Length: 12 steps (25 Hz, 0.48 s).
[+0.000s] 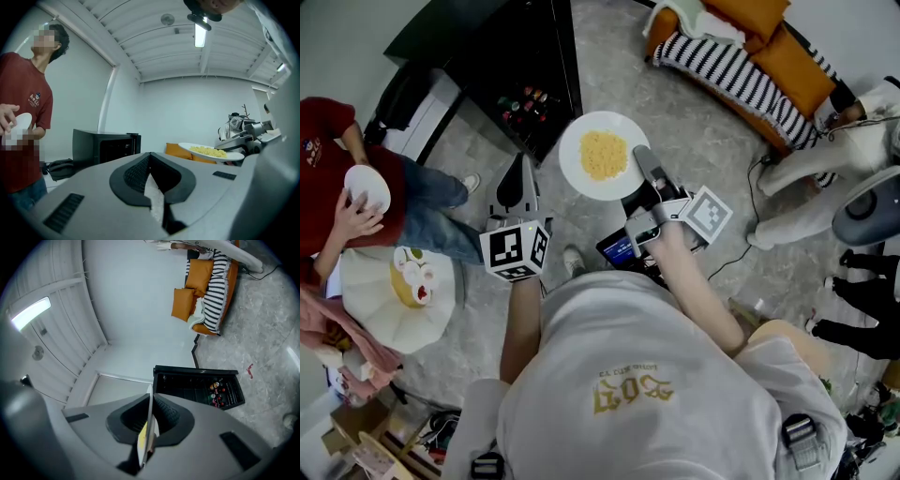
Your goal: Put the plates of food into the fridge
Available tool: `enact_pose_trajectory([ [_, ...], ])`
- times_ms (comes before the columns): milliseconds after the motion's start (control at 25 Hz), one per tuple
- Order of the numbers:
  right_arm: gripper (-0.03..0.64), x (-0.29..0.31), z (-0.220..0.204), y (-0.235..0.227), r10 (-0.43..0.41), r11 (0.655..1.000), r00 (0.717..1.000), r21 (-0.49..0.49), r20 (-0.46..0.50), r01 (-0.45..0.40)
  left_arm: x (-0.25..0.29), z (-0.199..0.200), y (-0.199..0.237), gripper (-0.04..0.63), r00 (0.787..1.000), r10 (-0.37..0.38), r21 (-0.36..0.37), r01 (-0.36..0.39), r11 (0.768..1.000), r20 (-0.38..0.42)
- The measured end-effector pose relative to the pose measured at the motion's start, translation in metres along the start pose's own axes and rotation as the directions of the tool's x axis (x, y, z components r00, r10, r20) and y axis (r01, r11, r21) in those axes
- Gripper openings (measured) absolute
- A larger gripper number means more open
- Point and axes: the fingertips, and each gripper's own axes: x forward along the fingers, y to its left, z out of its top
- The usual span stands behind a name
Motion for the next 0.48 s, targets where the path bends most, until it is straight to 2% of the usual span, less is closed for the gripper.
enact_pose_trajectory([
  [160,0.020,-0.004,0.004,0.000,-0.002,1.000,1.000,0.002,-0.006,0.002,-0.002,-0.001,-0.005,0.006,1.000,0.010,-0.001,-0.010,1.000,-0.007],
  [360,0.020,-0.012,0.034,0.001,0.003,1.000,1.000,0.021,-0.020,-0.003,0.010,0.007,-0.034,0.006,1.000,0.026,0.012,-0.026,1.000,-0.009],
  [480,0.020,-0.015,0.039,-0.001,0.006,1.000,1.000,0.024,-0.028,-0.005,0.008,0.006,-0.040,0.006,0.999,0.035,0.015,-0.035,0.999,-0.008],
])
